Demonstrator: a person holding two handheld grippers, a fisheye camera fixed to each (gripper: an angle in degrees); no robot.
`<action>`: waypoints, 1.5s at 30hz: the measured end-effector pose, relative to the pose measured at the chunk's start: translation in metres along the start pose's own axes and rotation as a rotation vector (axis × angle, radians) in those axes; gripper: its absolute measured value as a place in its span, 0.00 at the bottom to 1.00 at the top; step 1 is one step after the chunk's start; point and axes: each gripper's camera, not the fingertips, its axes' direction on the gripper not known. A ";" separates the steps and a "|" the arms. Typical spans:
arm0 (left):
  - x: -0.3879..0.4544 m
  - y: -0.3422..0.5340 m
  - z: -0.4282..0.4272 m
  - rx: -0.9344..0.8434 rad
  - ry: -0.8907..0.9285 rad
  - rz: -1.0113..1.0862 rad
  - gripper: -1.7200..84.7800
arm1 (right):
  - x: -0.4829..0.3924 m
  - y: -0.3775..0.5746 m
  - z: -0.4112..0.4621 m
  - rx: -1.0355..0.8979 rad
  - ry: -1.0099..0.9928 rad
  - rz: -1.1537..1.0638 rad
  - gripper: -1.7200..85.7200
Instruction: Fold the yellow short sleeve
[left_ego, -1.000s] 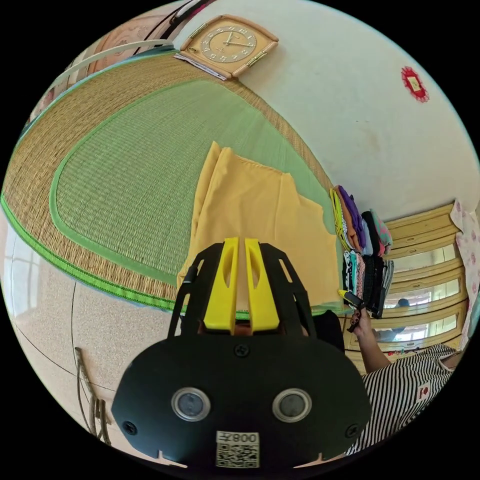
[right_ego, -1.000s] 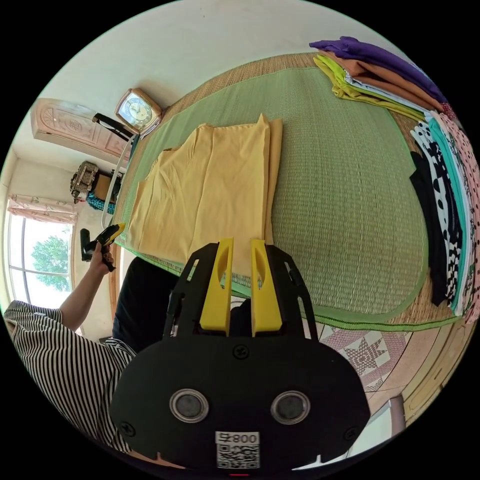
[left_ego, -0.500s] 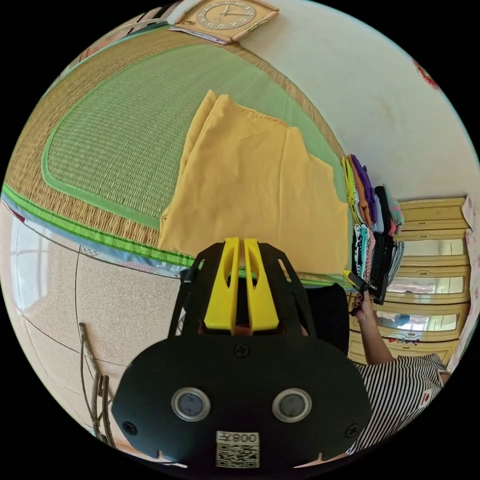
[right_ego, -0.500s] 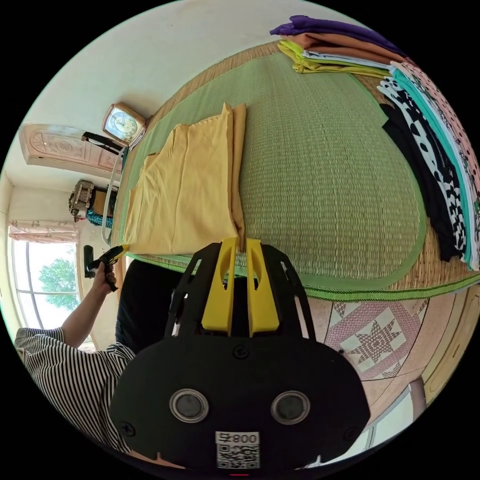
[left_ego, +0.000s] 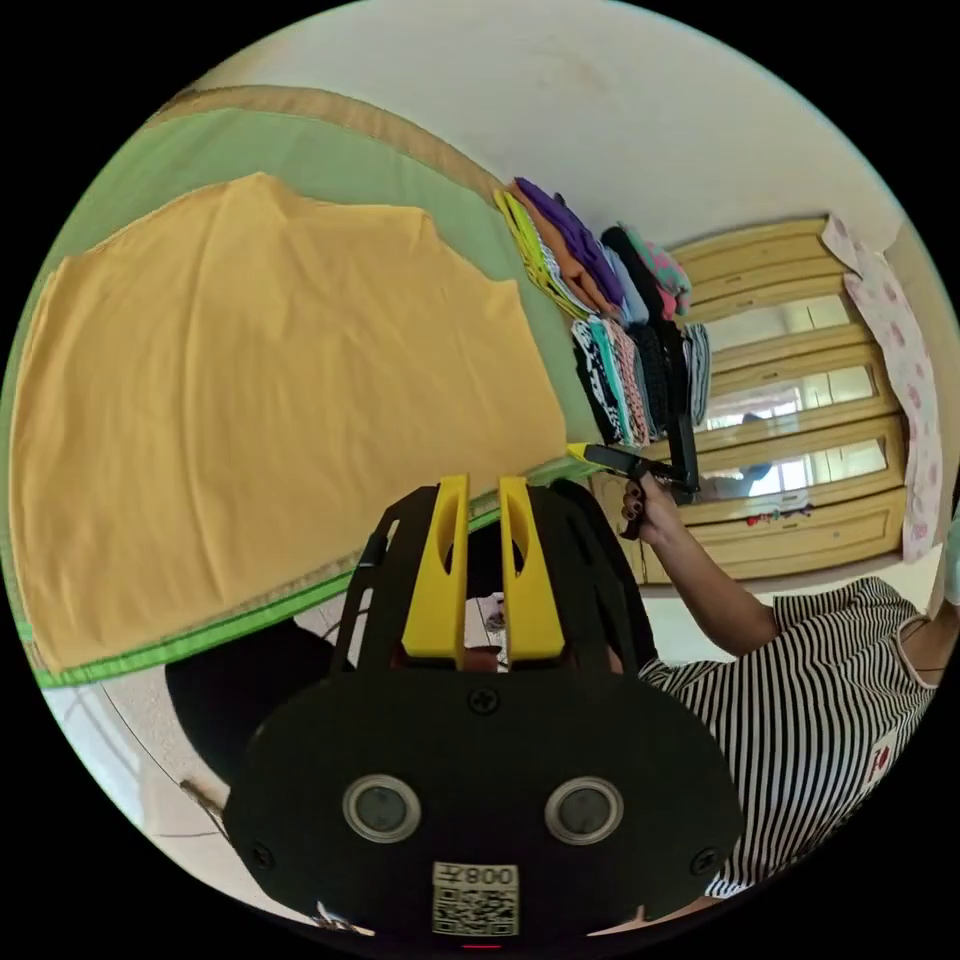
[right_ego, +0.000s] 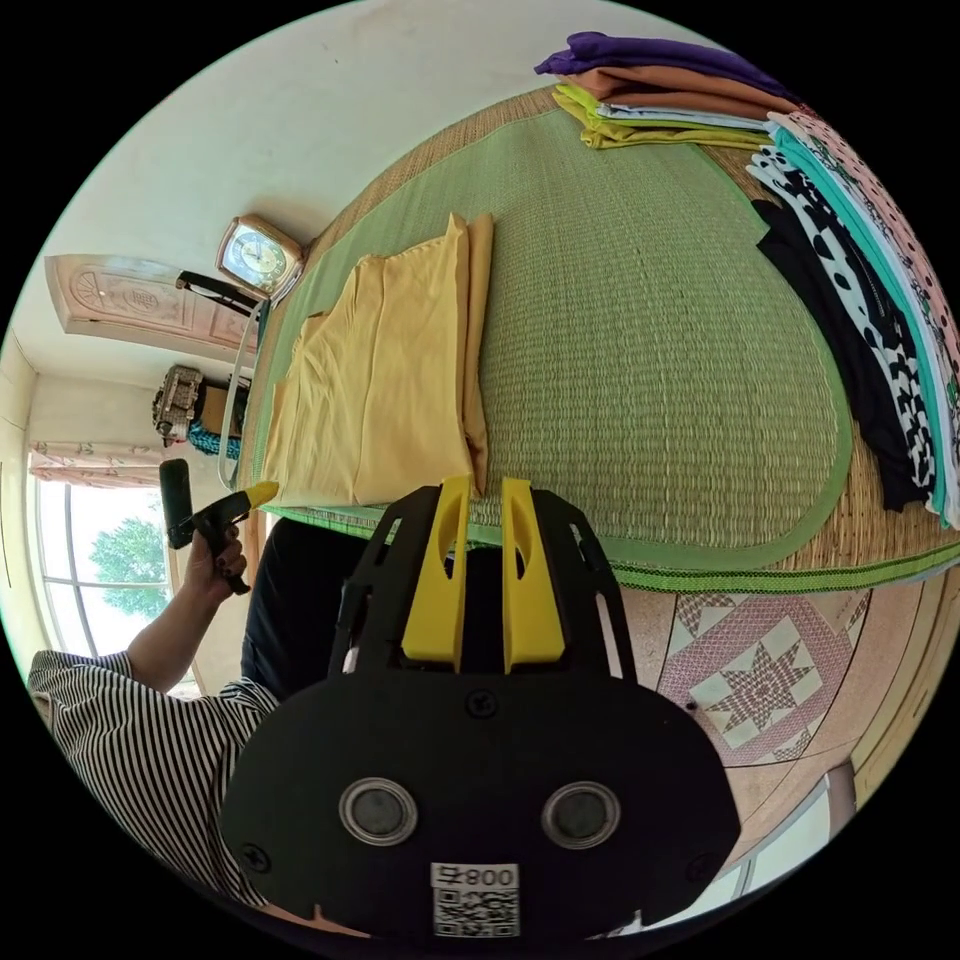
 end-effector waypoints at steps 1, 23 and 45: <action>0.009 -0.006 0.012 -0.024 0.004 0.032 0.09 | 0.002 0.000 0.000 -0.002 0.003 0.001 0.06; 0.115 -0.070 0.253 -0.284 -0.122 0.368 0.11 | 0.025 0.012 -0.014 0.051 -0.136 0.002 0.12; 0.173 -0.080 0.366 -0.269 -0.336 0.516 0.09 | 0.005 -0.020 -0.024 0.048 -0.363 -0.031 0.04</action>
